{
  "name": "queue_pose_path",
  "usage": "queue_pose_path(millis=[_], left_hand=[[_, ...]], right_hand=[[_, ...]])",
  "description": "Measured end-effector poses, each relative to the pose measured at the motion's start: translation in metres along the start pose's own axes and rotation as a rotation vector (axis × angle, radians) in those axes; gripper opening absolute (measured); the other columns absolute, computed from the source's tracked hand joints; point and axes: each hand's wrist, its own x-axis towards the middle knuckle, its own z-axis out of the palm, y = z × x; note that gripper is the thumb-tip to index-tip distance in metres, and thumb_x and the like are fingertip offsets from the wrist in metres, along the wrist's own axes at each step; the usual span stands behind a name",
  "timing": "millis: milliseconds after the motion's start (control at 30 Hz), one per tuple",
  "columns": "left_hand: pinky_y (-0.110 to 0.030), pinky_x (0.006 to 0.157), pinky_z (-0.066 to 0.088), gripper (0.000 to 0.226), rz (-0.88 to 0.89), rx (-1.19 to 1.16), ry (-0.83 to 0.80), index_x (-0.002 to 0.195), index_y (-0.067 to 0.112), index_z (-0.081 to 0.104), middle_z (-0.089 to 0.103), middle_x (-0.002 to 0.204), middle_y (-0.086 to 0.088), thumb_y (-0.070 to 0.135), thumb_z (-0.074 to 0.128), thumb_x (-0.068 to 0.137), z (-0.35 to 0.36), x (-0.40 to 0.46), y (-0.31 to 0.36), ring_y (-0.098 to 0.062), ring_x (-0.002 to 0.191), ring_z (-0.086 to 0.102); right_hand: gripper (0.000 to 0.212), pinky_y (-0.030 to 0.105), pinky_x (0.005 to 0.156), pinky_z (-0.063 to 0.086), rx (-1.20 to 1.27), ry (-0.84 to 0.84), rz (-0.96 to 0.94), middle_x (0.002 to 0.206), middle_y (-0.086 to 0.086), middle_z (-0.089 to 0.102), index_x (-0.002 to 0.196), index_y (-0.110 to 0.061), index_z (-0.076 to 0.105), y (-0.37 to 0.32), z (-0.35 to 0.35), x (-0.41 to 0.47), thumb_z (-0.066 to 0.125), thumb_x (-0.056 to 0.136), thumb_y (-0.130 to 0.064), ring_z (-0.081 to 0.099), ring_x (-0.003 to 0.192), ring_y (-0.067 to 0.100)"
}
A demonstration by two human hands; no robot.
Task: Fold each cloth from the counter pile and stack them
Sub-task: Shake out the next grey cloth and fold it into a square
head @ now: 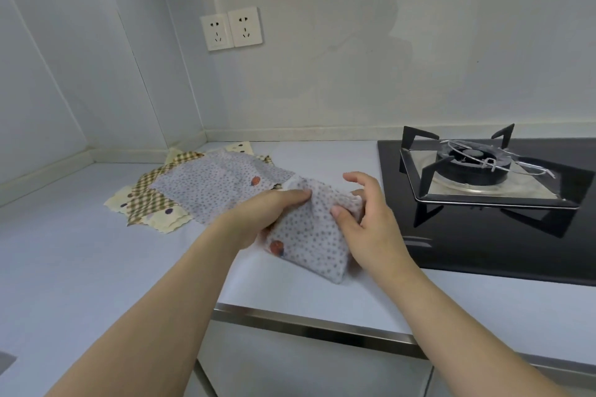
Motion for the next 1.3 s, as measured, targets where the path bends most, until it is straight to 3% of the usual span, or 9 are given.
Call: queue_pose_path(millis=[100, 167, 333, 467, 633, 767, 867, 1067, 1300], left_hand=[[-0.032, 0.075, 0.056, 0.024, 0.188, -0.247, 0.022, 0.101, 0.006, 0.07, 0.075, 0.1, -0.011, 0.027, 0.061, 0.094, 0.022, 0.002, -0.016, -0.027, 0.092, 0.071], [-0.036, 0.082, 0.057, 0.02, 0.346, -0.328, 0.057, 0.106, 0.005, 0.067, 0.073, 0.104, -0.013, 0.02, 0.057, 0.097, 0.031, 0.0, -0.028, -0.029, 0.098, 0.07], [-0.054, 0.095, 0.048, 0.022, 0.497, -0.341, 0.147, 0.101, 0.001, 0.055, 0.067, 0.105, -0.02, 0.02, 0.061, 0.092, 0.031, -0.002, -0.034, -0.035, 0.101, 0.065], [-0.055, 0.09, 0.048, 0.021, 0.558, -0.323, 0.229, 0.094, 0.007, 0.048, 0.065, 0.089, -0.007, 0.026, 0.058, 0.096, 0.032, -0.003, -0.032, -0.023, 0.087, 0.063], [-0.04, 0.08, 0.052, 0.01, 0.695, -0.287, 0.368, 0.094, 0.024, 0.05, 0.061, 0.086, 0.007, 0.029, 0.047, 0.102, 0.033, -0.006, -0.029, -0.011, 0.084, 0.059], [-0.025, 0.073, 0.054, 0.012, 0.709, -0.285, 0.39, 0.105, 0.016, 0.045, 0.061, 0.09, 0.008, 0.028, 0.042, 0.103, 0.034, -0.007, -0.03, -0.004, 0.083, 0.06], [-0.018, 0.067, 0.052, 0.014, 0.664, -0.297, 0.37, 0.101, 0.015, 0.045, 0.062, 0.091, 0.006, 0.029, 0.047, 0.101, 0.035, -0.009, -0.028, 0.001, 0.081, 0.064], [-0.045, 0.088, 0.054, 0.026, 0.639, -0.24, 0.348, 0.106, 0.013, 0.053, 0.064, 0.11, -0.011, 0.038, 0.049, 0.099, 0.035, -0.006, -0.032, -0.024, 0.103, 0.064], [-0.029, 0.063, 0.042, 0.031, 0.734, -0.074, 0.398, 0.09, 0.007, 0.045, 0.05, 0.077, -0.005, 0.035, 0.046, 0.101, 0.038, 0.0, -0.034, -0.011, 0.07, 0.049]], right_hand=[[0.043, 0.018, 0.076, 0.048, 0.037, 0.059, 0.063, 0.09, -0.013, 0.054, 0.132, -0.037, 0.036, -0.001, 0.001, 0.0, 0.056, 0.094, -0.035, 0.058, 0.085, -0.003], [0.043, 0.027, 0.079, 0.048, -0.025, 0.094, 0.127, 0.096, -0.009, 0.058, 0.133, -0.032, 0.037, -0.002, 0.002, 0.002, 0.044, 0.095, -0.051, 0.059, 0.093, 0.007], [0.038, 0.029, 0.06, 0.039, -0.147, 0.165, 0.109, 0.078, -0.008, 0.057, 0.092, -0.018, 0.051, -0.001, 0.003, 0.003, 0.034, 0.098, -0.051, 0.055, 0.073, 0.01], [0.018, 0.023, 0.063, 0.041, -0.03, 0.216, 0.071, 0.078, -0.01, 0.056, 0.101, -0.022, 0.05, -0.001, 0.001, 0.004, 0.045, 0.098, -0.039, 0.054, 0.07, 0.0], [0.05, 0.04, 0.072, 0.051, -0.18, 0.05, 0.22, 0.089, -0.009, 0.062, 0.12, -0.027, 0.042, -0.004, 0.005, 0.003, 0.029, 0.091, -0.066, 0.06, 0.081, 0.013], [0.032, 0.039, 0.06, 0.048, -0.273, 0.117, 0.048, 0.075, -0.003, 0.06, 0.092, -0.021, 0.048, -0.001, 0.006, 0.003, 0.038, 0.097, -0.05, 0.057, 0.067, 0.016], [0.015, 0.035, 0.058, 0.046, -0.22, 0.128, -0.061, 0.082, -0.004, 0.059, 0.099, -0.019, 0.045, -0.006, 0.006, -0.001, 0.04, 0.1, -0.033, 0.057, 0.072, 0.011], [0.027, 0.043, 0.063, 0.052, -0.156, 0.114, -0.002, 0.083, -0.005, 0.059, 0.097, -0.02, 0.039, -0.009, 0.008, -0.001, 0.032, 0.099, -0.047, 0.06, 0.075, 0.012], [0.026, 0.033, 0.054, 0.039, -0.192, 0.197, 0.02, 0.069, 0.0, 0.054, 0.083, -0.018, 0.04, -0.004, 0.008, 0.005, 0.035, 0.101, -0.037, 0.051, 0.061, 0.013]])
